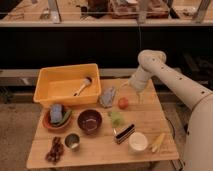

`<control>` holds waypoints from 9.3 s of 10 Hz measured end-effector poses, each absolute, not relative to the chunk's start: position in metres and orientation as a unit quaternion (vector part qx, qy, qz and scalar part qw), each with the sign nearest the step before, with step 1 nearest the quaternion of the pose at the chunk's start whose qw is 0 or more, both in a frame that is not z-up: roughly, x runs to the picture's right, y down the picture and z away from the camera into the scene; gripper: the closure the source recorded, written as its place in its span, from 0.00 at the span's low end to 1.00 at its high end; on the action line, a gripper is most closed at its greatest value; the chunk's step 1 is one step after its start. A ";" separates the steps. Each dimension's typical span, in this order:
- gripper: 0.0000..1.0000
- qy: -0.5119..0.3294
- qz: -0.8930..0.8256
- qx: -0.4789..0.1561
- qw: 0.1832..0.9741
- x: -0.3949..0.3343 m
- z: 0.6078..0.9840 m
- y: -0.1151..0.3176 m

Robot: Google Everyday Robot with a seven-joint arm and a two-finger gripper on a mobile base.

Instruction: Wipe purple bowl with eraser

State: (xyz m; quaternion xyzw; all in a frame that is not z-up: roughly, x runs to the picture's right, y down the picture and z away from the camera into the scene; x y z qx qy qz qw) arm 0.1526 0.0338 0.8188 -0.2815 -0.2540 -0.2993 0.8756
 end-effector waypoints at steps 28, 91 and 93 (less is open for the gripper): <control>0.20 -0.221 -0.308 -0.287 0.880 0.137 0.804 0.054; 0.42 -0.258 -0.400 -0.302 0.826 0.151 0.804 0.219; 0.54 -0.263 -0.402 -0.307 0.821 0.145 0.807 0.223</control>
